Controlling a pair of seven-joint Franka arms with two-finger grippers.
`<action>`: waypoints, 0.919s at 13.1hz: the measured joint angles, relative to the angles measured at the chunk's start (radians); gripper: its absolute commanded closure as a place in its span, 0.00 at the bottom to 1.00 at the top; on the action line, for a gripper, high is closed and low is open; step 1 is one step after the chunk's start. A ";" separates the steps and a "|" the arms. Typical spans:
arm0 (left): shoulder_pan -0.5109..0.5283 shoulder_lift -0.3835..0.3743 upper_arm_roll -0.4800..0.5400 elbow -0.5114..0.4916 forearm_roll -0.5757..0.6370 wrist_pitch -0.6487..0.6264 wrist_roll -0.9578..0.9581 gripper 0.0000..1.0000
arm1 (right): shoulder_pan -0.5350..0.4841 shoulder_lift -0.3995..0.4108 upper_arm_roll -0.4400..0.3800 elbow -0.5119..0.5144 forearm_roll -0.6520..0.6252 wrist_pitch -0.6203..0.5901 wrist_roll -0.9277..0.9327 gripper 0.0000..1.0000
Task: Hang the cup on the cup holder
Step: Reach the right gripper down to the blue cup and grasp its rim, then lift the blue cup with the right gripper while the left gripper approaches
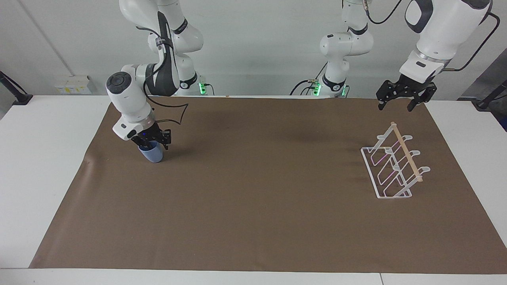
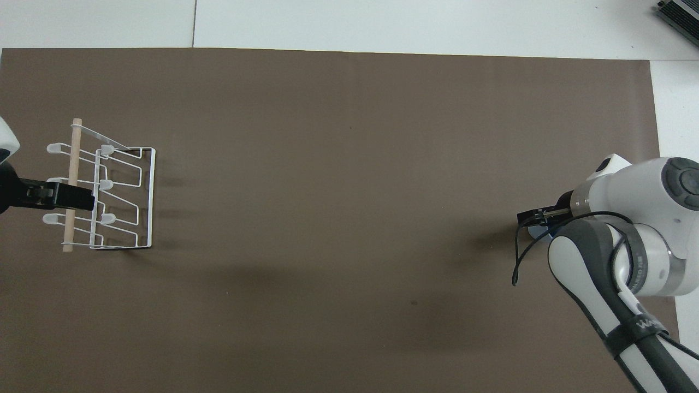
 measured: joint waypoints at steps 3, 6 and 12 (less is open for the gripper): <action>0.000 0.000 0.000 0.000 0.000 0.000 0.000 0.00 | 0.000 0.000 0.000 0.000 0.000 0.000 0.000 1.00; 0.000 0.000 0.000 -0.001 0.000 0.000 0.000 0.00 | -0.005 -0.006 0.000 0.002 -0.009 0.001 0.001 1.00; 0.008 -0.002 0.011 -0.007 -0.090 0.000 -0.031 0.00 | -0.004 0.002 0.003 0.079 -0.008 -0.088 -0.022 1.00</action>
